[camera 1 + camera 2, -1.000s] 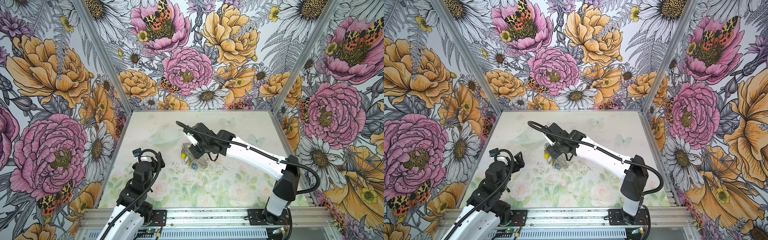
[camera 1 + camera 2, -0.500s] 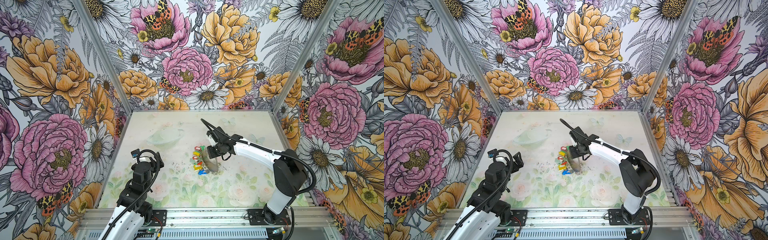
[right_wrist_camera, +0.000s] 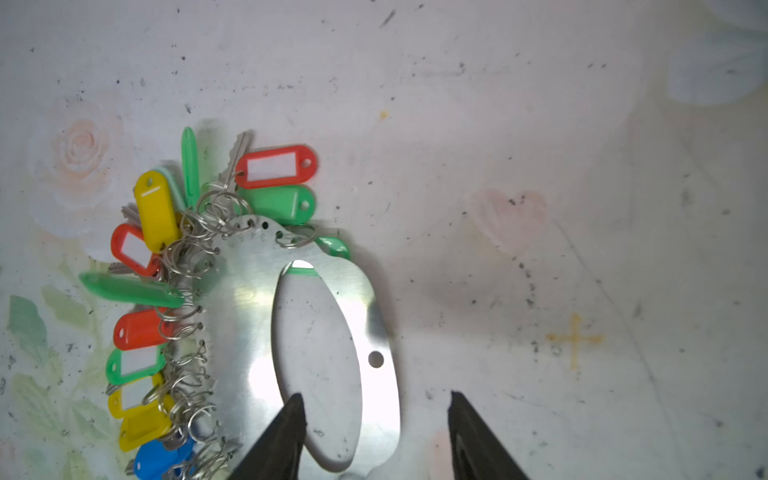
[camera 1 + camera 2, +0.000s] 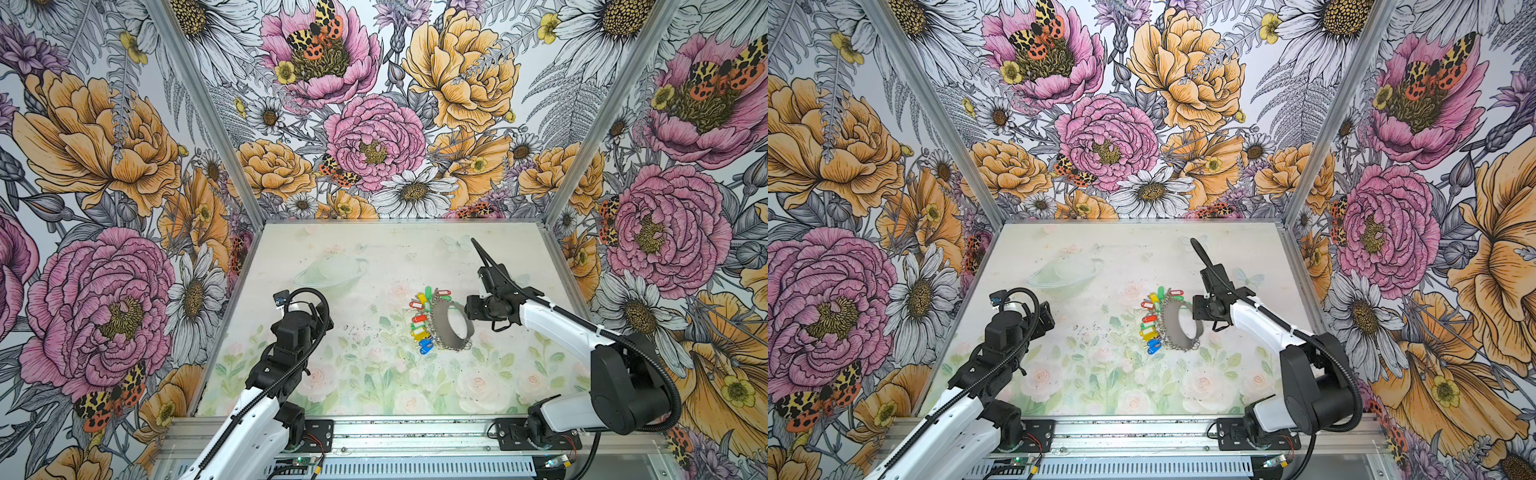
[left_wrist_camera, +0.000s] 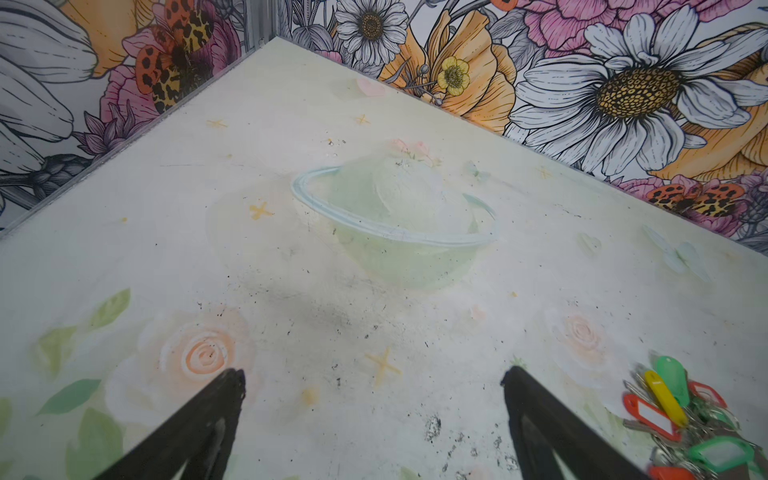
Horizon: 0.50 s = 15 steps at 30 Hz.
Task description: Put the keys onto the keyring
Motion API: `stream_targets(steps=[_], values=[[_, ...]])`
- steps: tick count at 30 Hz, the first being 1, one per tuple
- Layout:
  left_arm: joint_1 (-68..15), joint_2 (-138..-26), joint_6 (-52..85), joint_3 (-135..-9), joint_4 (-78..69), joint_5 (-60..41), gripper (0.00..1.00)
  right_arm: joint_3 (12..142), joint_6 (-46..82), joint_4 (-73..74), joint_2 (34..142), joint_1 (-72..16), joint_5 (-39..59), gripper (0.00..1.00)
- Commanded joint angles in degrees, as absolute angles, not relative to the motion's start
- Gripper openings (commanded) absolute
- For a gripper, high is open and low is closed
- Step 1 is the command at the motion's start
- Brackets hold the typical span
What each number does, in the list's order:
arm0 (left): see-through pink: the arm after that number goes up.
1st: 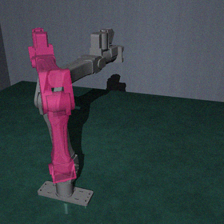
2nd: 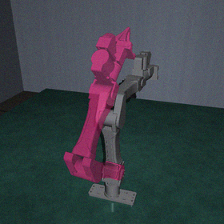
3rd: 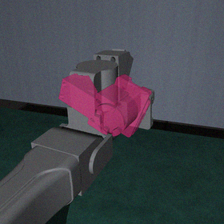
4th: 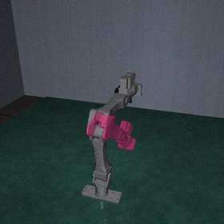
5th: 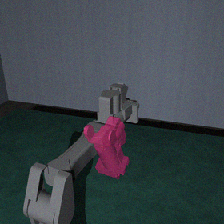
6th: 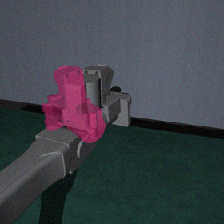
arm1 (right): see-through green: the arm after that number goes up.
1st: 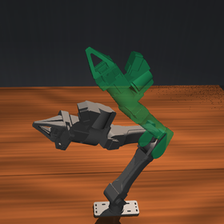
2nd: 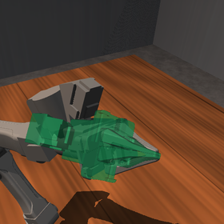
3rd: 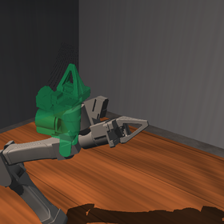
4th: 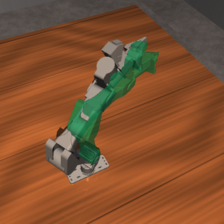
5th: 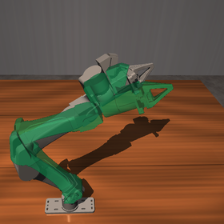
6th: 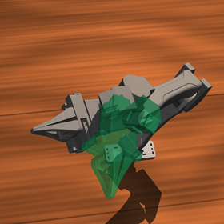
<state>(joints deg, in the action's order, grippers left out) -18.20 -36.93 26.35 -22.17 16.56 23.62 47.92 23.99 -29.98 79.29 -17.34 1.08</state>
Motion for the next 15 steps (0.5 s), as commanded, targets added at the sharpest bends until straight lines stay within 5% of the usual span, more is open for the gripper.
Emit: stream_targets(steps=[1, 8, 15], values=[[-16.63, -39.35, 25.13, -25.42, 13.51, 26.09, 0.99, 47.27, 23.23, -28.67, 73.24, -15.63, -3.65, 0.77], [-12.28, -45.09, 22.01, -25.35, 5.44, 34.00, 0.99, 47.01, 16.36, -24.51, 65.12, -11.44, -21.55, 0.99], [-11.48, -54.84, 8.68, -19.16, -23.99, 42.82, 0.99, 36.40, 7.16, 0.60, 68.54, -7.83, -24.06, 1.00]])
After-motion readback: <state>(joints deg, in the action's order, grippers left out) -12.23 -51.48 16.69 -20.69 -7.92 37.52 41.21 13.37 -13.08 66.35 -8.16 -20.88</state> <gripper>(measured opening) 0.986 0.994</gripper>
